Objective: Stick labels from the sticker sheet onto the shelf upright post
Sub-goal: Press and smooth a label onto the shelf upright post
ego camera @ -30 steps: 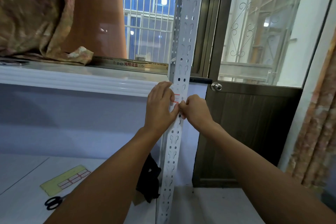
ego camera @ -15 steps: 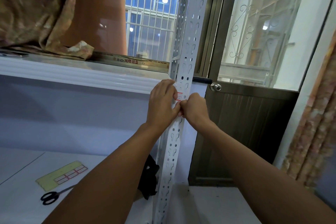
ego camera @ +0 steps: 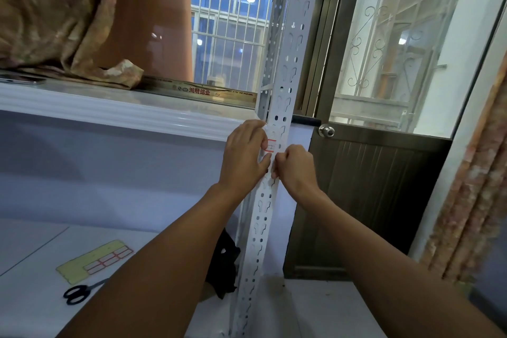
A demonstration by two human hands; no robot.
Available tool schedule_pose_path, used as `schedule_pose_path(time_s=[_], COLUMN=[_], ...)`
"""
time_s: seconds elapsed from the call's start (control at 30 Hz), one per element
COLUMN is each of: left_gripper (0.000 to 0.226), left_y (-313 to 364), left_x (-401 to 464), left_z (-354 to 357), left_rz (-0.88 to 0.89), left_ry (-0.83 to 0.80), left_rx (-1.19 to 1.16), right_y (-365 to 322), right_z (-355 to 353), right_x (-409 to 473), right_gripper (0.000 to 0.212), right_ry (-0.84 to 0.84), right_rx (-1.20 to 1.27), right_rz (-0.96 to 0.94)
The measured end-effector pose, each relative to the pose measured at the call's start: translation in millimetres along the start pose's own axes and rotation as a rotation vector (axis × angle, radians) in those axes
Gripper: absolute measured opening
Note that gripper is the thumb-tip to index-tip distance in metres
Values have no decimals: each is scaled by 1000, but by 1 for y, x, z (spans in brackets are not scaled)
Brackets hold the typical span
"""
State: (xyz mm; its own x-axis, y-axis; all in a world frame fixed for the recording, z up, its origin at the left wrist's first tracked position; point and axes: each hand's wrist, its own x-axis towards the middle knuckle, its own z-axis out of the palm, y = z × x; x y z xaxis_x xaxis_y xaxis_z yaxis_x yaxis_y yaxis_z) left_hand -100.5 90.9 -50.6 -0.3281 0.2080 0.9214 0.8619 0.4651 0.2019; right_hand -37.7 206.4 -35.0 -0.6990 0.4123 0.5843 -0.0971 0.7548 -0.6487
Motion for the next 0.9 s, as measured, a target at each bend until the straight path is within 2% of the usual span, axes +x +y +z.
schedule_pose_path(time_s=[0.2,0.4,0.6,0.9], left_gripper=[28,29,36,32], left_y=[-2,-2,-3,-3], left_x=[0,0,0,0], left_z=[-7,-4,-5,-4], left_rz=[45,37,45,49], left_ry=[-16,-16,-15,-15], left_rx=[-2,-13,-17,-10], right_y=[25,29,18,17], right_z=[-2,-2,3,-9], right_x=[-12,-16,-4,3], right_gripper=[27,14,25,19], right_ry=[59,101,147,81], right_rx=[90,153,178,88], right_rz=[-12,-86,-32,-37])
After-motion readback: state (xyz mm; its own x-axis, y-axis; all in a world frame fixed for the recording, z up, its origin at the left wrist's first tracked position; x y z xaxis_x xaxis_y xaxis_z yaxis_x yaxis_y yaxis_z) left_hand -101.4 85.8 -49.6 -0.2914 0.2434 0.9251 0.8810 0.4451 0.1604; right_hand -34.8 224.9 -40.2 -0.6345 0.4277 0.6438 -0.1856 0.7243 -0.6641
